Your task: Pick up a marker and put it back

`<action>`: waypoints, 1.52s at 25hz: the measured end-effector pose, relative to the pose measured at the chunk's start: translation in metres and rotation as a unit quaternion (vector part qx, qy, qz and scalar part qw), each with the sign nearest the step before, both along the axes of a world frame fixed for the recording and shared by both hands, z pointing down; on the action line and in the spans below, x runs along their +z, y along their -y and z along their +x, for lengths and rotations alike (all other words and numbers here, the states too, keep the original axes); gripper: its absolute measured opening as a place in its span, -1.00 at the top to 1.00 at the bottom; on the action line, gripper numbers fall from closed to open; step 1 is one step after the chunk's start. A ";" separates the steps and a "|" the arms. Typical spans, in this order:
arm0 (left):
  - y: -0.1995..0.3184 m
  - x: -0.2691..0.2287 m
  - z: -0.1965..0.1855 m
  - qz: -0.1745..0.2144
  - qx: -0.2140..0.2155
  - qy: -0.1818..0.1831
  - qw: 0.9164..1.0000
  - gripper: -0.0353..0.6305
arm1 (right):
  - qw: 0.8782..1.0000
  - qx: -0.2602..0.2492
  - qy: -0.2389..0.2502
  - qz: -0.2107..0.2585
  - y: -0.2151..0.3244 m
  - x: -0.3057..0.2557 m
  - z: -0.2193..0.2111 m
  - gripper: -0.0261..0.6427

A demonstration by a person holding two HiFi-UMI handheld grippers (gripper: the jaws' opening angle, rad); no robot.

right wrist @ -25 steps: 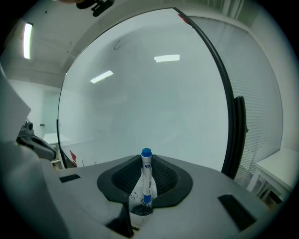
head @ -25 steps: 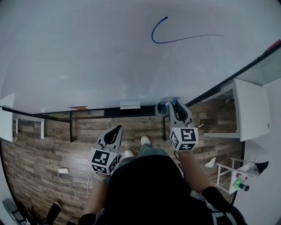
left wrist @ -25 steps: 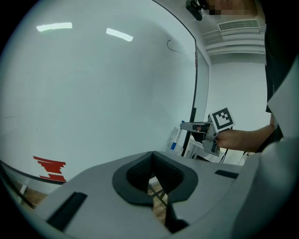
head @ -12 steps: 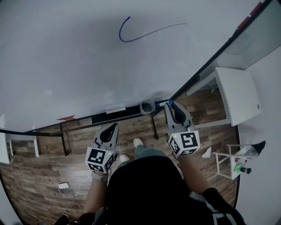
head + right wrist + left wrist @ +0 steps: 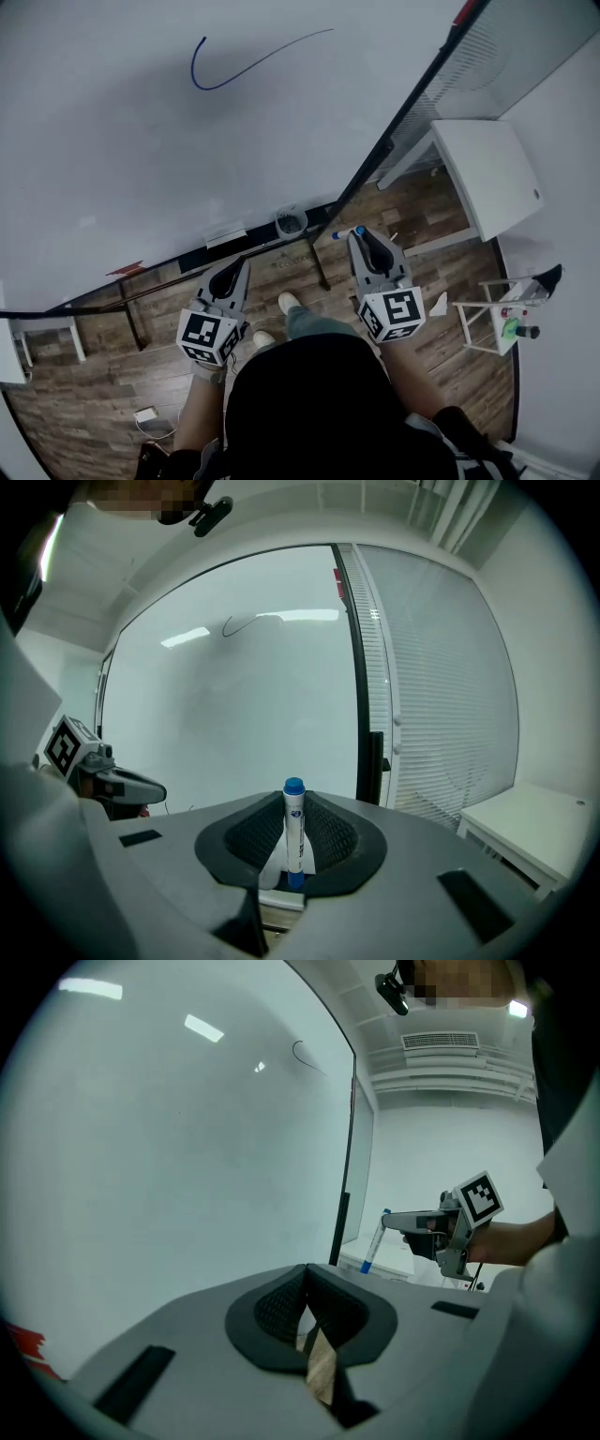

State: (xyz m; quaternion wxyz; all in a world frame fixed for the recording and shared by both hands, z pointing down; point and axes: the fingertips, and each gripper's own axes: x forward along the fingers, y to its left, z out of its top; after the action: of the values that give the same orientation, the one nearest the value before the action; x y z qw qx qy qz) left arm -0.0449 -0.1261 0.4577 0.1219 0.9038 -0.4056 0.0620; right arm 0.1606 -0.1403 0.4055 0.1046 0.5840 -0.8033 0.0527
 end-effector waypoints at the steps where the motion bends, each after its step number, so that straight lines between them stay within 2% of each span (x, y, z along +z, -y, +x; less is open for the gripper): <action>1: 0.000 0.000 0.003 0.001 0.004 0.000 1.000 0.83 | 1.000 0.004 -0.002 -0.003 -0.003 0.003 0.003 0.65; 10: -0.003 -0.002 0.026 0.003 0.030 0.003 1.000 0.83 | 0.999 0.027 -0.005 -0.035 -0.031 0.028 0.025 0.65; 19: -0.006 0.001 0.035 0.002 0.034 0.006 0.999 0.83 | 0.998 0.028 -0.001 -0.048 -0.039 0.039 0.031 0.65; 29: -0.011 0.002 0.024 -0.001 0.013 0.013 1.000 0.83 | 0.999 0.008 0.002 -0.045 -0.028 0.035 0.023 0.65; 38: -0.018 0.009 -0.001 -0.011 -0.022 0.017 1.000 0.83 | 0.999 -0.030 0.001 -0.032 -0.005 0.024 -0.002 0.65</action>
State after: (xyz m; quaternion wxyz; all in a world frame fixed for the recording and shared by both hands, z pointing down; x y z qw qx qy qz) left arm -0.0457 -0.1082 0.4667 0.1256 0.8923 -0.4263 0.0794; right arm 0.1585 -0.1355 0.4294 0.1240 0.5558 -0.8185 0.0760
